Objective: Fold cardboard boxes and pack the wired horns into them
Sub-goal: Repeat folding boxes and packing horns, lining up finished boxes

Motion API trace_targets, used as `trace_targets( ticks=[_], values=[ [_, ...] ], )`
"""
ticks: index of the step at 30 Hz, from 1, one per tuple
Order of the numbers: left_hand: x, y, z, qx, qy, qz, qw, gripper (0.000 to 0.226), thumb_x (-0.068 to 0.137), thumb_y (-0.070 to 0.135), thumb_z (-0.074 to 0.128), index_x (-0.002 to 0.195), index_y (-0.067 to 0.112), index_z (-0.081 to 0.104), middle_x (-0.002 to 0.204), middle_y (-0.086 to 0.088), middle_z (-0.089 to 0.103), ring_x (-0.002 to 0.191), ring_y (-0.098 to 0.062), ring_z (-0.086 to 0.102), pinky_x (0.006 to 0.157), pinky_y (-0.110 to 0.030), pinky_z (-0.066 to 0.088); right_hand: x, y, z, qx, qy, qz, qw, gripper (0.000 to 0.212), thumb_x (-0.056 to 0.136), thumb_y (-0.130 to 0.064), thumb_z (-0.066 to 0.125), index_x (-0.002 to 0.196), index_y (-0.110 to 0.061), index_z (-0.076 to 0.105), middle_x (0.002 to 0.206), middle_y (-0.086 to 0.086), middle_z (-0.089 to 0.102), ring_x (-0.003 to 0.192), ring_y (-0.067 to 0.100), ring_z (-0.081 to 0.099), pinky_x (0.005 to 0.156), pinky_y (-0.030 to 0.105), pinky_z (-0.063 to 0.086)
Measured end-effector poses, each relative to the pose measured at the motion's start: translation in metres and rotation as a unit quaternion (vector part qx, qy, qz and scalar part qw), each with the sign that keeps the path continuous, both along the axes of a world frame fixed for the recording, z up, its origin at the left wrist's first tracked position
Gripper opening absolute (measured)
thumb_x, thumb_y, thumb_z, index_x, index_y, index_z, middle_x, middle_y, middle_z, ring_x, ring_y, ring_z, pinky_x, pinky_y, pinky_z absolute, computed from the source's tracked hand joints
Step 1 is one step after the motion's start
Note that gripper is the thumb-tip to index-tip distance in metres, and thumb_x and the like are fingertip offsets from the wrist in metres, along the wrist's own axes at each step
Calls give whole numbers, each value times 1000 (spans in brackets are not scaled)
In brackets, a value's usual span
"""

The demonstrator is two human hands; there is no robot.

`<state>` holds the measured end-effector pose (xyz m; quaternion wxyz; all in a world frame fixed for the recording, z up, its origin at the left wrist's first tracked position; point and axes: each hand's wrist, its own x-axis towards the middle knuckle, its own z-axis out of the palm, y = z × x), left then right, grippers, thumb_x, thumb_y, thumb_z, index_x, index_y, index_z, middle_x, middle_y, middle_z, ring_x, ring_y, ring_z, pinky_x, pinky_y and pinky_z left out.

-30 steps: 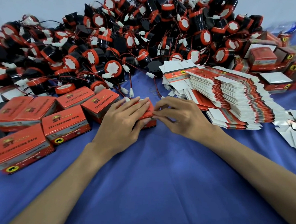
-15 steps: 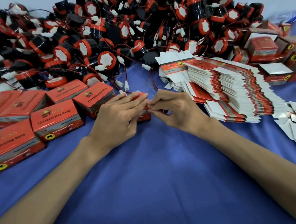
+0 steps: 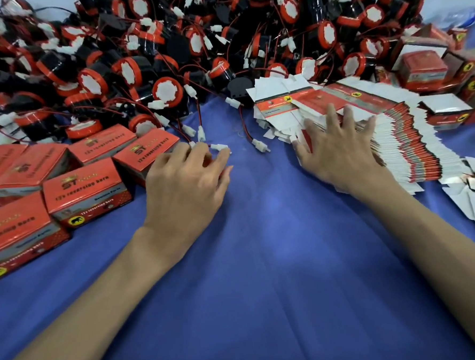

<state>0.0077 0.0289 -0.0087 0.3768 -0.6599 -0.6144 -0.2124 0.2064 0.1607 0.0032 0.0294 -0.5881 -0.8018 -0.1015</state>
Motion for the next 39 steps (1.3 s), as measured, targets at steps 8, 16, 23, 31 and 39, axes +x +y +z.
trace_targets(
  ticks=[8, 16, 23, 31, 39],
  values=[
    [-17, -4, -7, -67, 15, 46, 997, 26, 69, -5, 61, 89, 8, 72, 100, -7, 69, 89, -33, 60, 85, -45, 38, -10, -1, -1, 9, -39, 21, 999, 59, 97, -48, 27, 134, -9, 50, 157, 10, 23, 142, 30, 21, 110, 65, 14],
    [14, -6, -3, -62, -1, -270, 961, 14, 80, 7, 61, 88, 8, 73, 106, -7, 71, 84, -27, 66, 69, -36, 51, -16, -12, 6, 131, 42, 89, 987, 32, 95, -29, 44, 102, -7, 67, 111, 9, 65, 113, 30, 55, 110, 57, 23],
    [11, -3, -6, -90, -35, -298, 950, 21, 77, 0, 63, 94, 6, 75, 105, -8, 71, 75, -25, 67, 55, -34, 51, -14, -7, 3, 80, 62, 81, 992, 46, 92, -23, 50, 135, -10, 41, 132, 10, 55, 120, 31, 53, 114, 57, 12],
    [7, -1, -13, -111, -279, -296, 907, 24, 92, 13, 52, 105, 4, 70, 99, -3, 68, 77, -14, 67, 70, -29, 54, -19, -23, 11, 370, 207, 278, 862, 22, 82, 6, 56, 90, -5, 73, 79, 5, 74, 72, 25, 70, 100, 43, 43],
    [-2, 4, -6, -166, -710, -312, 610, 86, 81, 65, 58, 138, 6, 35, 123, -11, 64, 106, -24, 66, 91, -39, 53, -45, -46, -8, 317, 295, 502, 748, 15, 86, 4, 63, 93, 0, 75, 94, 6, 74, 81, 20, 72, 80, 39, 55]
  ],
)
